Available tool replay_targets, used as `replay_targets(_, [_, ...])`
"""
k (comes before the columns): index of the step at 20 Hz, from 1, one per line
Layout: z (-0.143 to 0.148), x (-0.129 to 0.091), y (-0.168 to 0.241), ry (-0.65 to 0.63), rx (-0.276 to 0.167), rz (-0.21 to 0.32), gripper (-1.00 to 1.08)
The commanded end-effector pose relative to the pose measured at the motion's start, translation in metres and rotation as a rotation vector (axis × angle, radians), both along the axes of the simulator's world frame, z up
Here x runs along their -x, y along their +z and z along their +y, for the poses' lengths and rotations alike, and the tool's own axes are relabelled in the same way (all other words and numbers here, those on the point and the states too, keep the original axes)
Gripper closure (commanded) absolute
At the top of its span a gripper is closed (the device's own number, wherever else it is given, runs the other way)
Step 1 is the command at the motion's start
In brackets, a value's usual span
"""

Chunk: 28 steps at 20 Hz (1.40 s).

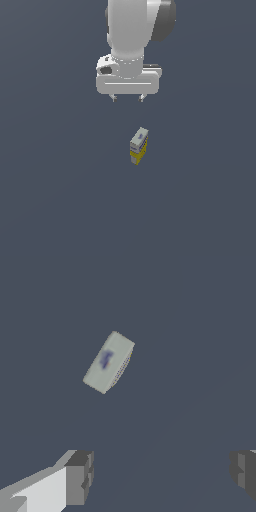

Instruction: Pick up the object and move it to a goal position.

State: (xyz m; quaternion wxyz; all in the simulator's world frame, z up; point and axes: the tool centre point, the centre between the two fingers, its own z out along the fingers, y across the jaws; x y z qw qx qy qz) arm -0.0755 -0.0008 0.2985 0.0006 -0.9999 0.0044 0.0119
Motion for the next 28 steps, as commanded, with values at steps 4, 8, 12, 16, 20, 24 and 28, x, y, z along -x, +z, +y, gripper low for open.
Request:
replay_targets(4, [-0.002,-0.001,0.000,-0.003,0.000,0.002,-0.92])
replay_targets(8, [-0.010,-0.004,0.002,-0.008,0.000,0.008,-0.92])
replay_targets(12, [-0.012,-0.003,0.003,-0.005,0.000,0.010,-0.92])
replay_targets(16, [-0.010,-0.005,0.002,-0.013,0.001,0.009,-0.92])
replay_targets(20, [-0.008,-0.010,-0.003,-0.041,0.002,0.007,-0.92])
replay_targets(24, [-0.003,-0.017,-0.011,-0.085,0.004,0.004,-0.92])
replay_targets(28, [0.005,-0.028,-0.022,-0.147,0.007,0.000,-0.92])
